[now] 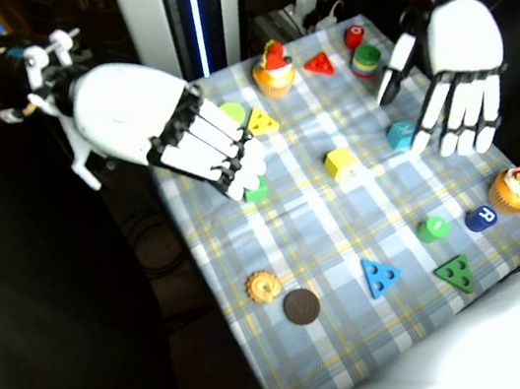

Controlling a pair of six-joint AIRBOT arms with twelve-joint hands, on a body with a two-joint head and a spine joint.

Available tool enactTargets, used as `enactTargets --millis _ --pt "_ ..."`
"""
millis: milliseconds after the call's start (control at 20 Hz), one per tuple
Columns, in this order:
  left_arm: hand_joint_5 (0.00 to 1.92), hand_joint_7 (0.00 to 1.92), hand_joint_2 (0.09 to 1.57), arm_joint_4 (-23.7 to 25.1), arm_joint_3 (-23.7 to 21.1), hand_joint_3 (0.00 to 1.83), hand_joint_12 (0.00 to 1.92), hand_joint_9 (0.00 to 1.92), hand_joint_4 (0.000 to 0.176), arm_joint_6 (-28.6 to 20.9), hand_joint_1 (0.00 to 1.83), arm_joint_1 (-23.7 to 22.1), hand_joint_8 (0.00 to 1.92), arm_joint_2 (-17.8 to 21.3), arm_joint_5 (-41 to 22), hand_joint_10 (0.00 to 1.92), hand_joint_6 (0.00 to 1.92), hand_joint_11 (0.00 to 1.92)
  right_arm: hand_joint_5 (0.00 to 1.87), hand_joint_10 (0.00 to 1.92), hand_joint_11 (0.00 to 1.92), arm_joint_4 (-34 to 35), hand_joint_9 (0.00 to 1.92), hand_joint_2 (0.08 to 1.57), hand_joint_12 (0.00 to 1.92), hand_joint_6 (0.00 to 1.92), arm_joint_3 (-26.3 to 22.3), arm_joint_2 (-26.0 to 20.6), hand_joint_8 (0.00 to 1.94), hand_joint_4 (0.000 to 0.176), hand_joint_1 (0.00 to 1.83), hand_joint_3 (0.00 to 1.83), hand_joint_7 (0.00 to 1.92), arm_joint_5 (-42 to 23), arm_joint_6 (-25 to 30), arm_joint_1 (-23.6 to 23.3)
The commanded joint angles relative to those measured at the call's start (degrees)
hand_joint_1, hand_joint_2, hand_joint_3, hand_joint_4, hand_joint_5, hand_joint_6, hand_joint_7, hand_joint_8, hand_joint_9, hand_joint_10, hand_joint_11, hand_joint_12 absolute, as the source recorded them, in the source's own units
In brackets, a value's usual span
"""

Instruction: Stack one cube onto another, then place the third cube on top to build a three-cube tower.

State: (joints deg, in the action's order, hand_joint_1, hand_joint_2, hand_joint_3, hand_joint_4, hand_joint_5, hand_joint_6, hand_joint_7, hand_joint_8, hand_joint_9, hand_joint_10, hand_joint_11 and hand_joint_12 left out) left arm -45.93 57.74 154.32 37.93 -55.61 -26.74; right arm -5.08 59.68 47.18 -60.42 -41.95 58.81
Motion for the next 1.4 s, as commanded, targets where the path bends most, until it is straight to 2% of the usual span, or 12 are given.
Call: enactTargets --millis 0,300,400,450,700,850,900,950,1150,1200,1250,1350 --pt "0.76 0.55 0.96 0.8 0.4 0.0 0.23 0.39 0.162 0.5 0.81 -0.8 0.01 -0.3 -4.4 0.0 0.02 0.16 0.67 0.01 0.16 1.0 0.59 1.25 1.07 0.0 0.0 -0.1 0.0 0.0 0.66 0.0 0.63 -6.9 0.6 -0.7" --pt "0.77 0.52 0.98 -1.6 2.0 0.0 0.21 0.38 0.176 2.6 0.81 -1.0 0.0 -1.5 -2.9 0.01 0.0 0.15 0.64 0.01 0.2 0.7 0.62 1.27 1.03 0.0 0.0 0.0 0.0 0.0 0.63 0.0 0.64 -6.9 0.8 -0.7" --pt "0.8 0.54 0.98 -1.9 2.4 0.0 0.21 0.4 0.147 3.1 0.83 -1.0 0.01 -2.0 -2.6 0.01 0.01 0.15 0.62 0.0 0.2 0.7 0.63 1.27 0.99 0.0 0.0 0.0 0.0 0.0 0.61 0.0 0.66 -6.9 0.8 -0.7" --pt "0.84 0.57 0.98 -2.0 2.6 0.0 0.21 0.43 0.114 3.1 0.85 -1.0 0.01 -2.1 -2.5 0.01 0.01 0.16 0.61 0.0 0.21 0.7 0.63 1.28 0.97 0.0 0.0 0.0 0.0 0.0 0.6 0.0 0.67 -6.9 0.8 -0.7" --pt "0.87 0.57 1.02 -2.9 3.7 0.01 0.2 0.44 0.121 3.2 0.88 -1.0 0.01 -2.8 -1.7 0.01 0.01 0.16 0.58 0.0 0.16 0.7 0.62 1.29 0.98 0.0 0.2 0.1 0.0 0.0 0.59 0.0 0.66 -6.9 0.8 -0.6" --pt "0.91 0.59 1.02 -3.3 3.8 0.0 0.21 0.48 0.108 3.2 0.93 -1.0 0.01 -3.1 -1.7 0.01 0.01 0.19 0.58 0.0 0.16 0.7 0.62 1.3 0.98 0.0 0.2 0.2 0.0 0.0 0.53 0.0 0.66 -6.9 0.8 -0.6" --pt "0.98 0.61 1.08 -3.5 3.8 0.0 0.21 0.49 0.162 3.2 1.0 -1.0 0.01 -3.2 -1.7 0.01 0.74 0.2 0.58 0.0 0.17 0.7 0.62 1.3 0.99 0.0 0.2 0.2 0.0 0.0 0.53 0.0 0.67 -6.9 0.8 -0.6" --pt "0.93 0.66 1.13 -4.0 3.9 0.0 0.22 0.53 0.175 2.6 0.99 -1.1 0.01 -3.4 -1.8 0.01 1.04 0.21 0.58 0.01 0.18 0.7 0.63 1.31 0.99 0.0 0.3 0.3 0.0 0.0 0.52 0.01 0.67 -6.9 0.8 -0.6" --pt "0.91 0.69 1.15 -0.4 3.7 0.0 0.21 0.57 0.169 -6.2 1.0 -1.3 0.01 -3.3 -2.9 0.01 1.08 0.23 0.55 0.0 0.15 0.7 0.64 1.33 1.04 0.0 0.2 0.3 0.0 0.0 0.47 0.0 0.67 -6.9 0.9 -0.6" --pt "0.89 0.67 1.15 0.5 3.4 0.0 0.2 0.55 0.125 -7.4 1.01 -1.5 0.0 -3.2 -3.6 0.0 1.11 0.21 0.55 0.0 0.15 0.7 0.64 1.34 1.05 0.0 0.3 0.3 0.0 0.0 0.47 0.0 0.68 -6.9 0.9 -0.6" --pt "0.87 0.67 1.16 1.3 3.1 0.0 0.2 0.56 0.166 -8.3 0.98 -1.5 0.0 -3.1 -4.2 0.0 1.13 0.23 0.56 0.0 0.17 0.7 0.65 1.34 1.03 0.0 0.3 0.4 0.0 0.0 0.46 0.0 0.68 -6.9 0.9 -0.6" --pt "0.86 0.65 1.17 4.3 2.0 0.0 0.21 0.54 0.176 -11.3 0.97 -1.9 0.0 -2.5 -5.6 0.0 1.16 0.23 0.57 0.0 0.19 0.7 0.66 1.34 1.0 0.0 0.3 0.5 0.0 0.0 0.46 0.0 0.69 -6.9 0.9 -0.6"
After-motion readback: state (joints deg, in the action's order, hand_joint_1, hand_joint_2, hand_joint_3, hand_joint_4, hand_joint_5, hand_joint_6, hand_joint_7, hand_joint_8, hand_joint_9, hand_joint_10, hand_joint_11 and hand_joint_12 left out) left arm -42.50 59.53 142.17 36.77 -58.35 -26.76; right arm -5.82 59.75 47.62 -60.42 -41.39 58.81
